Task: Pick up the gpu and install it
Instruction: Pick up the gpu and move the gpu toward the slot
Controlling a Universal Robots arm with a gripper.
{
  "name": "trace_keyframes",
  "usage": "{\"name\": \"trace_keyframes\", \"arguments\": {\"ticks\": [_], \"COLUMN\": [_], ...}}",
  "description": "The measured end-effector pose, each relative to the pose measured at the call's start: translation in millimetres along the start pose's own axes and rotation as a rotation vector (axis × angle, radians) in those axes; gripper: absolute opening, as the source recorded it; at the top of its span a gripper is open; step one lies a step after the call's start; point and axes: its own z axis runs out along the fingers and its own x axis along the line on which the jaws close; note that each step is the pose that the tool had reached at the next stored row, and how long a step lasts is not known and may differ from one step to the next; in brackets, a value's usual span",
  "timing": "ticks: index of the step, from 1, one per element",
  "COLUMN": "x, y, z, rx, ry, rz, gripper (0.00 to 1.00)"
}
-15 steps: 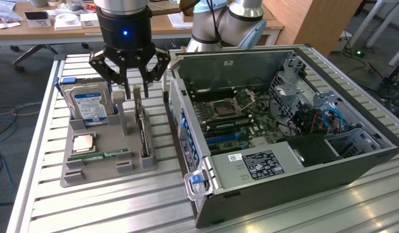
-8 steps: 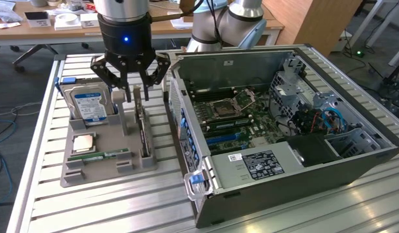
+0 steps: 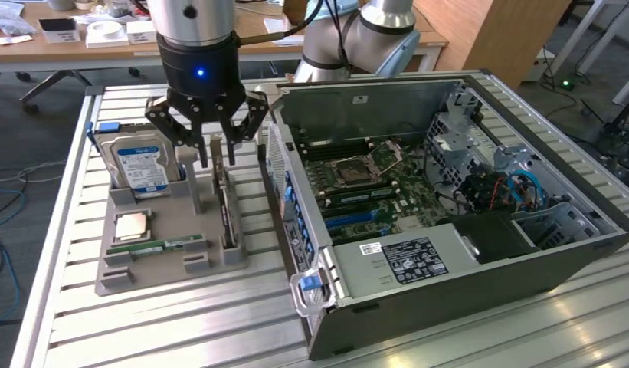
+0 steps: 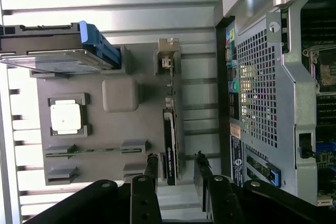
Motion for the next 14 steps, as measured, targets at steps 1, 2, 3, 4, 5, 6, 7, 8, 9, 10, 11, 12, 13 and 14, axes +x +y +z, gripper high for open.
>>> {"name": "trace_keyframes", "arguments": {"ticks": [1, 2, 3, 4, 5, 6, 7, 8, 9, 10, 11, 12, 13, 14], "x": [0.0, 0.1, 0.1, 0.1, 0.1, 0.1, 0.1, 0.1, 0.1, 0.2, 0.2, 0.2, 0.2, 0.3], "y": [0.0, -0.1, -0.1, -0.1, -0.1, -0.1, -0.1, -0.1, -0.1, -0.2, -0.2, -0.2, -0.3, -0.3], "z": [1.1, 2.2, 3.0, 3.3, 3.3, 3.3, 3.7, 4.4, 5.3, 6.2, 7.3, 8.5, 9.7, 10.9], "rx": [-0.0001, 0.0, -0.0001, 0.0, 0.0001, 0.0002, -0.0001, -0.0003, -0.0002, -0.0001, -0.0001, -0.0002, -0.0001, 0.0], "ry": [0.0, 0.0, -0.0001, 0.0, 0.0001, 0.0002, -0.0001, -0.0003, -0.0002, -0.0001, 0.0, -0.0001, -0.0001, 0.0], "rz": [0.0, 0.0, 0.0, 0.0, 0.0, 0.0, 0.0, 0.0, 0.0, 0.0, 0.0, 0.0, 0.0, 0.0], "gripper": [0.42, 0.42, 0.42, 0.42, 0.42, 0.42, 0.42, 0.42, 0.42, 0.42, 0.42, 0.42, 0.42, 0.42]}}
